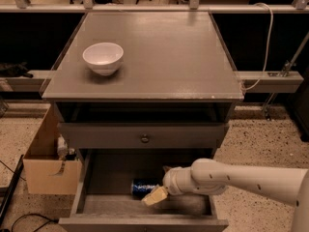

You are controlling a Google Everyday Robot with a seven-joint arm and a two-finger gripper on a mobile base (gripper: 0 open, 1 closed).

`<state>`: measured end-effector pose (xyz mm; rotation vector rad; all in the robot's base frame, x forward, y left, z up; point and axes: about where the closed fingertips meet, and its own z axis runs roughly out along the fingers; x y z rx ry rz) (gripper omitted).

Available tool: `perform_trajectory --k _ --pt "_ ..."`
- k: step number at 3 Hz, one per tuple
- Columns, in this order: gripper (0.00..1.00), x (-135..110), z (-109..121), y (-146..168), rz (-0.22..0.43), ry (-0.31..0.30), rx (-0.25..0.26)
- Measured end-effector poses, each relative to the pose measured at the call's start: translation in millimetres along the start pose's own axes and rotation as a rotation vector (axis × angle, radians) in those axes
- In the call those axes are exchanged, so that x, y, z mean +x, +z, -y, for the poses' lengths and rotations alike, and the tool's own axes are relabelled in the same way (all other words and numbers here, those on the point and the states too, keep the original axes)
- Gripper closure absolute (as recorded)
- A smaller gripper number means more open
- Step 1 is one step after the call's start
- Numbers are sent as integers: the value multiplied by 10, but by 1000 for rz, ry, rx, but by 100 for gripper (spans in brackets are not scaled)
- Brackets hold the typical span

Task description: Pick pepsi can from middle drawer and place on counter

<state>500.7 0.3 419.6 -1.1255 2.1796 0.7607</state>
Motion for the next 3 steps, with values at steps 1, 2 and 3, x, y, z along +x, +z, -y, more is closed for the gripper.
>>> perform_trajectory --k 1,2,3 --pt "0 -1 -1 3 1 0 1" --pt "0 0 -43 -21 -6 -34 17" --pt "0 2 -41 21 -7 -112 62"
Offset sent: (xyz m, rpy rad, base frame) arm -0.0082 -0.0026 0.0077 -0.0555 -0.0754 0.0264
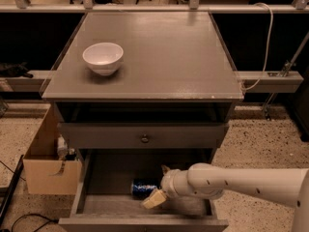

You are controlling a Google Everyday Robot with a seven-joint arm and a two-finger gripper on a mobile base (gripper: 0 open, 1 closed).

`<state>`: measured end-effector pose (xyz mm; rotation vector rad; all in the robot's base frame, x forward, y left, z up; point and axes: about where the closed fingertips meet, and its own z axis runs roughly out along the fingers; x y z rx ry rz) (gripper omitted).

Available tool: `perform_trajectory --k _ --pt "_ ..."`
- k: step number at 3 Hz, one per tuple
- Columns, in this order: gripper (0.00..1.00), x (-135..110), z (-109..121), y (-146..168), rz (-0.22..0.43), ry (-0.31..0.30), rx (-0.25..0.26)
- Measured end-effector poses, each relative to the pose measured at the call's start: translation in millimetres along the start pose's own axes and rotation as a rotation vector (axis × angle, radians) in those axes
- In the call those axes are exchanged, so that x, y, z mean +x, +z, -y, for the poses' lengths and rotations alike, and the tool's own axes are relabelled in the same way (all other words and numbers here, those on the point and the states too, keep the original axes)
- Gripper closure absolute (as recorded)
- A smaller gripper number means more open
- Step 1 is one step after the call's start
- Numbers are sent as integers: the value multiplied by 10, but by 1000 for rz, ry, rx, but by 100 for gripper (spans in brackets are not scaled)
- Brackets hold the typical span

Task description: Pick pepsi can from middle drawer and place on counter

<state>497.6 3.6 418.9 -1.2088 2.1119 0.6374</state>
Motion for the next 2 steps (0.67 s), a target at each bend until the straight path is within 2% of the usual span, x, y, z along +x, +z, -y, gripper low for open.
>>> perform_trajectory --k 1,2 --pt "0 8 41 43 0 -52 40" --pt "0 45 129 130 -15 -71 54"
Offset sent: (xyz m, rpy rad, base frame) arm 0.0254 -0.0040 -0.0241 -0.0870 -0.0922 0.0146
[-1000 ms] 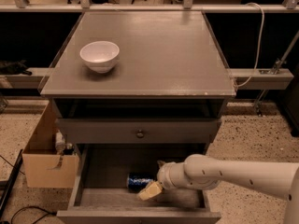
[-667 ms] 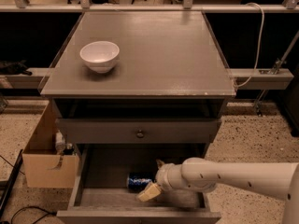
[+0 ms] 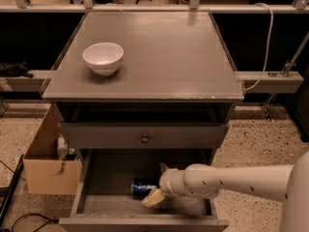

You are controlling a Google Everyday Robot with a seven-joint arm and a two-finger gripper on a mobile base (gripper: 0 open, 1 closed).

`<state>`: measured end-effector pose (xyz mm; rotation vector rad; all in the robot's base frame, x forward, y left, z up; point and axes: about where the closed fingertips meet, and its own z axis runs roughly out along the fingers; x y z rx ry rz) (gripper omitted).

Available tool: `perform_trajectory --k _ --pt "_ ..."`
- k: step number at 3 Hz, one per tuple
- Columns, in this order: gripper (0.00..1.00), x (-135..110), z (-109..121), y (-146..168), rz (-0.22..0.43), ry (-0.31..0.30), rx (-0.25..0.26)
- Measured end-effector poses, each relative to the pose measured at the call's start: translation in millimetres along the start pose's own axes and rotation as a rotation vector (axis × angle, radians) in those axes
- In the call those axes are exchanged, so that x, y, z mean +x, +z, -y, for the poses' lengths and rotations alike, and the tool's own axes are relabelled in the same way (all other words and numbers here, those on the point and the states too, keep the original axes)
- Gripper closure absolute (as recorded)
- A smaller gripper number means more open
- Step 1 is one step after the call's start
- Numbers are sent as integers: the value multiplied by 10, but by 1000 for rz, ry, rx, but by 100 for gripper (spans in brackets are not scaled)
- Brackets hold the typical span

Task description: Pick pepsi can from middle drawer and place on counter

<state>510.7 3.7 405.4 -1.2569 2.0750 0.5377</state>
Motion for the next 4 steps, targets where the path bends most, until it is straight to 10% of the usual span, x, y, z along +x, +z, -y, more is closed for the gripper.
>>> perform_trajectory --k 3,4 --pt "0 193 147 251 -51 -25 14" --pt "16 198 147 254 -52 -26 13"
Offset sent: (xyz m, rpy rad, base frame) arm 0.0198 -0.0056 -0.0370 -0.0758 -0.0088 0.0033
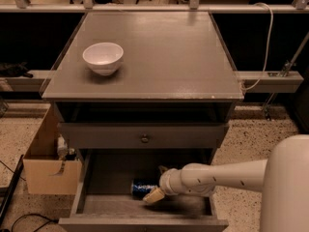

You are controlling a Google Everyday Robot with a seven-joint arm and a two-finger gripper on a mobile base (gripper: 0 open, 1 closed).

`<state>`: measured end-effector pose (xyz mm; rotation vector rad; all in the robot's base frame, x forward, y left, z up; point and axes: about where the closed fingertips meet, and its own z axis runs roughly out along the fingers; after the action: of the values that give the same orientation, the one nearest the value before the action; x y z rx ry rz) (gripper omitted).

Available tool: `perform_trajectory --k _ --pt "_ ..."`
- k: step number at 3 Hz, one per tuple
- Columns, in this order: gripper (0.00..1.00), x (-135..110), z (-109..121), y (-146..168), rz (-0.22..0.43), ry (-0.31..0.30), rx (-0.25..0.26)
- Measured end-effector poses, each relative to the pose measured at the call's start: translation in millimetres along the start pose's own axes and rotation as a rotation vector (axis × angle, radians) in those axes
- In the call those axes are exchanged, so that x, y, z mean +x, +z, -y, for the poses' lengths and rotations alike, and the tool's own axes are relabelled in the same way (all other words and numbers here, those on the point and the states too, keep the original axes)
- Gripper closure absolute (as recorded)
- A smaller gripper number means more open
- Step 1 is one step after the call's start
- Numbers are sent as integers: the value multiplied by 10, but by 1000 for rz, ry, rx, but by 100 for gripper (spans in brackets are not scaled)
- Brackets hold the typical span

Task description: Pick pepsi can from middle drawer and place on counter

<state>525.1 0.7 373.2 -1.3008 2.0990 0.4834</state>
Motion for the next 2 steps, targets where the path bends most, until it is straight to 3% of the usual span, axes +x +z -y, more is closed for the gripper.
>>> perform_trajectory --k 2 --pt "63 0 0 0 0 0 0"
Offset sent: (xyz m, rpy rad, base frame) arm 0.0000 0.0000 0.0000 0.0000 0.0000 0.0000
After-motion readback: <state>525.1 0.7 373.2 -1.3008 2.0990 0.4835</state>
